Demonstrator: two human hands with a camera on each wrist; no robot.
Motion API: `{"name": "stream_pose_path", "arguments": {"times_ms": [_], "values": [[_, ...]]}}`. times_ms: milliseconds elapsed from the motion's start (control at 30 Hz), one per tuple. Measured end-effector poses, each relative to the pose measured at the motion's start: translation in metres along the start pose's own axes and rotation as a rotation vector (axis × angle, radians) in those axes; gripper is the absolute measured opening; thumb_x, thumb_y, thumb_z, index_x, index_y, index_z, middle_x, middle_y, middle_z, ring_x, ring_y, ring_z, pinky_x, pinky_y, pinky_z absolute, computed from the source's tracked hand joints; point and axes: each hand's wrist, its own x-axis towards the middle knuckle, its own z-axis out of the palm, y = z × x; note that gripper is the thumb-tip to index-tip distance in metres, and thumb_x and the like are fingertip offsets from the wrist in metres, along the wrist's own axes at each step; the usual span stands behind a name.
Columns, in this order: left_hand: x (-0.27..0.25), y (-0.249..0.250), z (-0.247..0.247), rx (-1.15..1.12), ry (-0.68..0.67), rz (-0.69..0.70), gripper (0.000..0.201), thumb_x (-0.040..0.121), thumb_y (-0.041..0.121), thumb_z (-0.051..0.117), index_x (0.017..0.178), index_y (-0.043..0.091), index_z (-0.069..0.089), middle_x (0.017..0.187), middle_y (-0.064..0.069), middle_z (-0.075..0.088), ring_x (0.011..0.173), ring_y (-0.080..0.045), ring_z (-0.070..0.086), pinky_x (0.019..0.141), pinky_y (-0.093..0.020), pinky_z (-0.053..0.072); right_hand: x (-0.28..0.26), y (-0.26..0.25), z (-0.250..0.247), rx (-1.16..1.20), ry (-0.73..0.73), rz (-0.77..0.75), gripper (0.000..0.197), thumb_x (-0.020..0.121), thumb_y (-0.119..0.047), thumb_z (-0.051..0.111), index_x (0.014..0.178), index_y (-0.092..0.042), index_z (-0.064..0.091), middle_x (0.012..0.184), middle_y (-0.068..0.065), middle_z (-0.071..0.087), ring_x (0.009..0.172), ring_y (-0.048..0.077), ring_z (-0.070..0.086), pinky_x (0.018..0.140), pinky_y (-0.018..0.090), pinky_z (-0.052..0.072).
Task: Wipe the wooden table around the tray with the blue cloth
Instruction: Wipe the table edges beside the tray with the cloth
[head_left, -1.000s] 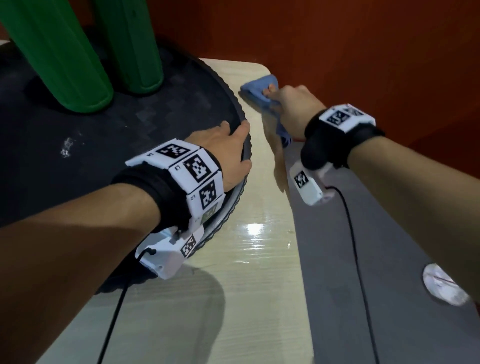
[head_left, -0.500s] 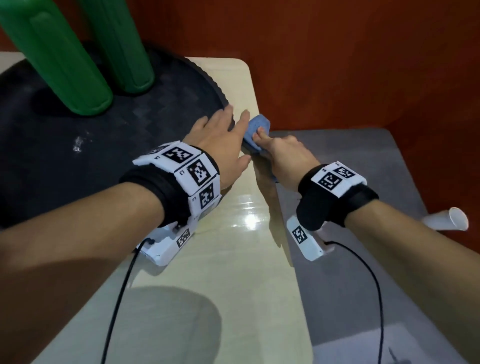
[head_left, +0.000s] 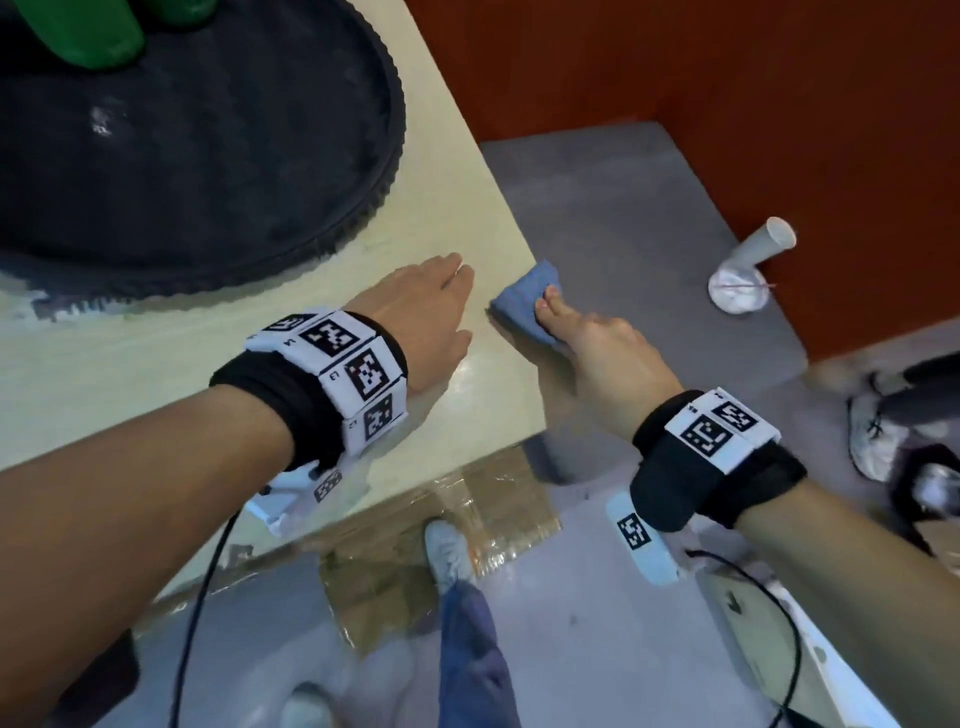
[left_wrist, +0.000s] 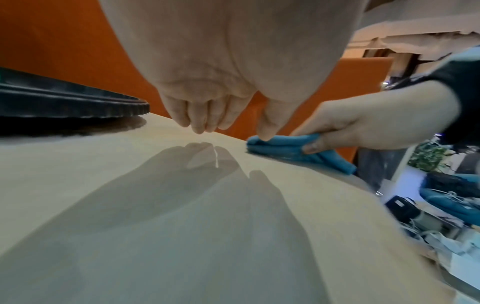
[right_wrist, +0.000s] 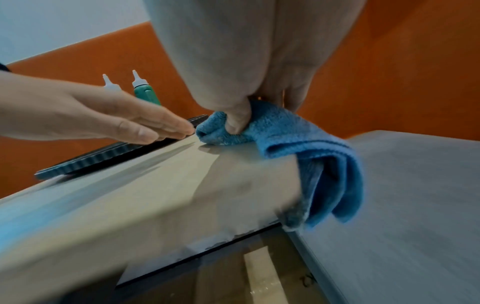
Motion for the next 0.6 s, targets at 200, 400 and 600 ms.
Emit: {"name": "stream_pose_path", "arguments": {"times_ms": [200, 400, 600], "values": [[-0.067, -0.010, 0.017, 0.021, -0.074, 0.058, 0.051, 0.100, 0.030, 0.035, 0.145, 0.007, 0.026, 0.154, -0.011, 0.020, 0.140, -0.025, 0.025, 0.113, -0.040, 0.029, -0.079, -0.047, 0.050, -0.015, 0.085, 0.216, 0.071, 0.084, 0.010, 0.047, 0.146, -0.016, 0.025, 0.157, 0.006, 0.019, 0.141, 0.030, 0.027, 0.099, 0.042, 0.039], [-0.083, -0.017, 0.018, 0.013, -0.092, 0.067, 0.034, 0.099, 0.028, 0.036, 0.125, 0.008, 0.042, 0.139, -0.009, 0.037, 0.125, -0.024, 0.039, 0.100, -0.043, 0.040, -0.075, -0.049, 0.045, 0.105, 0.129, 0.258, 0.066, 0.081, 0.013, 0.042, 0.138, -0.019, 0.036, 0.152, 0.010, 0.029, 0.126, 0.045, 0.041, 0.097, 0.050, 0.041], [-0.079, -0.019, 0.028, 0.009, -0.029, 0.037, 0.029, 0.099, 0.026, 0.036, 0.118, 0.007, 0.046, 0.135, -0.009, 0.039, 0.124, -0.025, 0.039, 0.096, -0.039, 0.038, -0.076, -0.071, 0.057, 0.098, 0.129, 0.211, 0.067, 0.083, 0.015, 0.044, 0.142, -0.015, 0.034, 0.157, 0.005, 0.022, 0.141, 0.034, 0.027, 0.107, 0.050, 0.034]]}}
